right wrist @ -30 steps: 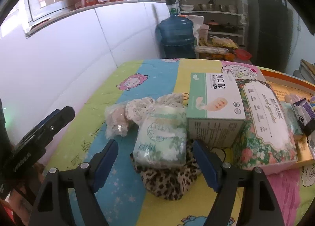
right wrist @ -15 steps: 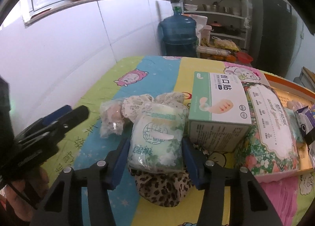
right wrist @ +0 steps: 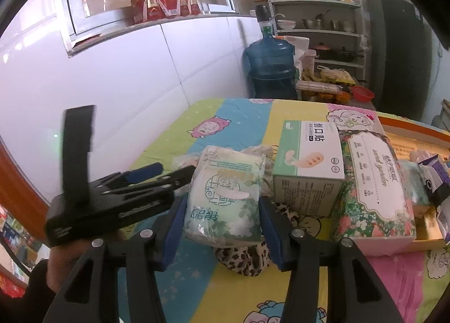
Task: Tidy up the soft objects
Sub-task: 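Grasp the white-green soft pack with the right gripper while the left gripper grasps the bun bag, then carry the soft pack and the clear bun bag toward the orange box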
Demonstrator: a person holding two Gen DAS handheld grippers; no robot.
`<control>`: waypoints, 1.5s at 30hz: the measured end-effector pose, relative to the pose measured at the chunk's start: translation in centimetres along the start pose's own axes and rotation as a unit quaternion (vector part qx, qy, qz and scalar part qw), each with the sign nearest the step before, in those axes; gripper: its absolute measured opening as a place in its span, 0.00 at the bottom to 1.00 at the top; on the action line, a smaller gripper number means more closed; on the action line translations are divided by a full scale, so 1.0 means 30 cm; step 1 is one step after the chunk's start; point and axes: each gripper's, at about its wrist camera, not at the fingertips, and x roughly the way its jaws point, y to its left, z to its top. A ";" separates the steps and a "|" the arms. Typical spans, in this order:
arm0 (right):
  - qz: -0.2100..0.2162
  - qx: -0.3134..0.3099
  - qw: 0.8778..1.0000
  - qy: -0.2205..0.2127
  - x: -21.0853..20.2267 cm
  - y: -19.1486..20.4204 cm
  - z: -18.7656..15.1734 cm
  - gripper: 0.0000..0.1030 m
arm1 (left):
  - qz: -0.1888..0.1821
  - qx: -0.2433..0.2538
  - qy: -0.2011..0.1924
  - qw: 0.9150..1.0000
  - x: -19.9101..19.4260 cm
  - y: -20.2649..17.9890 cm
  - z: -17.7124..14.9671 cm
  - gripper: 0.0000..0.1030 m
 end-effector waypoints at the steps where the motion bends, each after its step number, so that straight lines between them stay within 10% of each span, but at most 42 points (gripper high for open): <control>1: 0.003 0.001 1.000 -0.001 -0.004 -0.005 -0.001 0.51 | 0.001 0.000 0.004 1.000 0.010 -0.001 0.003 0.70; 12: 0.018 0.012 1.000 -0.002 -0.016 -0.029 -0.014 0.51 | -0.019 -0.010 0.052 0.998 0.129 0.005 0.044 0.69; 16: 0.021 0.014 1.000 -0.003 -0.019 -0.038 -0.016 0.51 | -0.032 -0.023 0.046 0.998 0.129 0.021 0.047 0.50; 30: 0.039 0.001 0.999 -0.020 -0.081 -0.027 -0.029 0.51 | -0.007 -0.033 -0.034 0.999 -0.091 0.011 -0.013 0.48; 45: 0.017 0.004 0.997 -0.076 -0.273 -0.100 -0.042 0.51 | -0.024 0.043 -0.095 0.994 -0.303 -0.278 -0.024 0.48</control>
